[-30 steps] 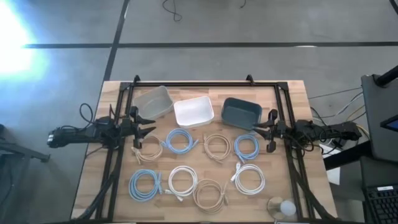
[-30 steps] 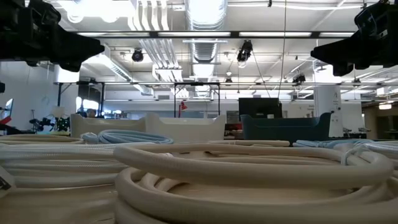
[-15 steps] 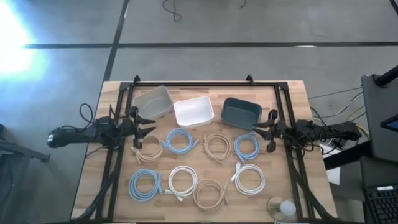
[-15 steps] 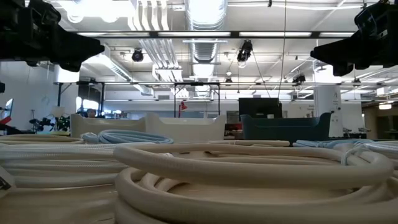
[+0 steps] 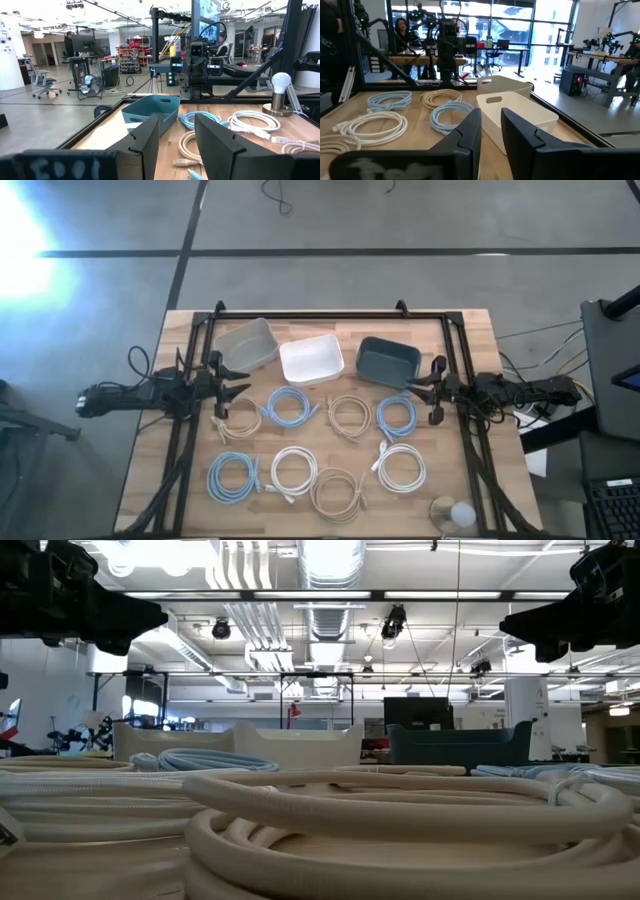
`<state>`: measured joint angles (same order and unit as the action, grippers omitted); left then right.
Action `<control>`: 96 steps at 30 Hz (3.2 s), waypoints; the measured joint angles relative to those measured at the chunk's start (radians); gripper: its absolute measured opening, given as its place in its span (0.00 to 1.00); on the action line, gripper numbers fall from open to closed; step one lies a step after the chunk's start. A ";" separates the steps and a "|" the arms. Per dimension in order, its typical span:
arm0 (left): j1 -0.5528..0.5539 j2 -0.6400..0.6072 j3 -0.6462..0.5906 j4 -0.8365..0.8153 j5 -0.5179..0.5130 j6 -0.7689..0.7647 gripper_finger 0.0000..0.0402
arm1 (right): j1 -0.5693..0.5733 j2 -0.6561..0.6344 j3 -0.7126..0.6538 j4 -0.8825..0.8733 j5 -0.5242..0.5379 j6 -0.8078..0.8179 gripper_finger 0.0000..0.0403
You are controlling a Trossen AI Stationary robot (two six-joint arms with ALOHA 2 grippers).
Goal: Sort HDMI cables
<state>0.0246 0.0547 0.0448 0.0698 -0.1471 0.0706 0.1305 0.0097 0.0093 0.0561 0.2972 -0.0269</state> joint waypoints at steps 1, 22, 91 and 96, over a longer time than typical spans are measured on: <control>0.000 0.000 0.000 0.000 0.000 0.000 0.34 | 0.000 0.000 0.000 0.000 0.000 0.000 0.17; 0.000 0.000 0.000 0.000 0.000 0.000 0.34 | 0.000 0.000 0.000 0.000 0.000 0.000 0.21; 0.000 0.000 0.000 0.000 0.000 0.000 0.34 | 0.000 0.000 0.000 0.000 0.000 0.000 0.19; 0.000 0.000 0.000 0.000 0.000 0.000 0.34 | 0.000 0.000 0.000 0.000 0.000 0.000 0.17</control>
<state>0.0243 0.0547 0.0448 0.0697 -0.1470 0.0708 0.1307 0.0097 0.0093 0.0563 0.2973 -0.0269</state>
